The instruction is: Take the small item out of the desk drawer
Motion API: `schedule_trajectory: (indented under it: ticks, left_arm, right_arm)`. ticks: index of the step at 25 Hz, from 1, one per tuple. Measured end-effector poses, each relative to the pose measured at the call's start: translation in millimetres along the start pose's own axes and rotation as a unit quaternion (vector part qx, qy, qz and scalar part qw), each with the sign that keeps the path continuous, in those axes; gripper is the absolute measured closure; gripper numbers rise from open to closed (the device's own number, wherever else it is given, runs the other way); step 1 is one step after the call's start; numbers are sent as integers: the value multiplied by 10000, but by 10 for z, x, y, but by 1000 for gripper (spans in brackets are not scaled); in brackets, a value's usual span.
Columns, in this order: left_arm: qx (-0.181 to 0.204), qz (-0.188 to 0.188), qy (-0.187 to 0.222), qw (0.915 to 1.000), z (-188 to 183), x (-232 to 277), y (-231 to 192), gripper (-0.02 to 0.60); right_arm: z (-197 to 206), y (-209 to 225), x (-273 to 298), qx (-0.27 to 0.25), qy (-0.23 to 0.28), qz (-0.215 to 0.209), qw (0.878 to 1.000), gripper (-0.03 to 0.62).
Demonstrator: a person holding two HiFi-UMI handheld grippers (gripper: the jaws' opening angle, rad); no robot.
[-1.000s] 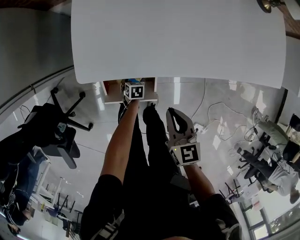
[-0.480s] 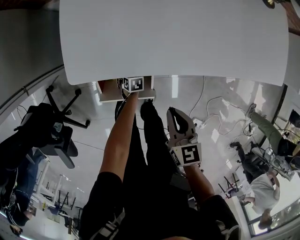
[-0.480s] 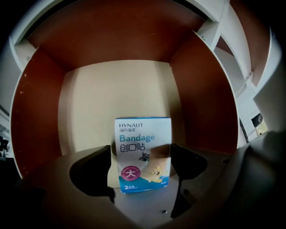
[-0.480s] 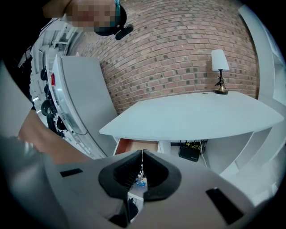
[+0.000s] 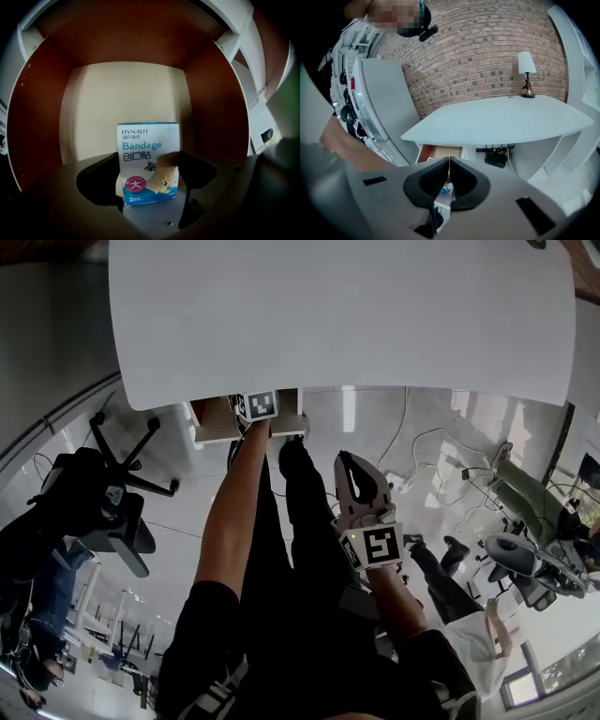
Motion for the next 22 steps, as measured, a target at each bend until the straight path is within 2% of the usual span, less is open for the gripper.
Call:
schedule_trajectory:
  ticks: [4,11,19,22]
  left_arm:
    - [24,213,217,9995,-130,-210,126,186]
    - [-12,495,242,9985,-150,-717,333,187]
    - [-129,681,458,9965,23,-1460,550,187]
    - [-120,789,661,9946,132,-1858,719,187]
  right_arm:
    - [8,44,-55,109,19,29,9999,565]
    - [-140,78,-230,145,257,-10,9996,565]
    - [-444,115,-543,47,533,-87,9985,566]
    - [-565,90,-714,11,658,-242,9975,565]
Point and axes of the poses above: the fingertips, and each gripper's own axes: x forward along the fingers, y to its right, z out of its underside, the point moved 5 cm from there along -x, backward along the fingers, and after that the axes turned 15 degrees about z, right-handed, at the moved point
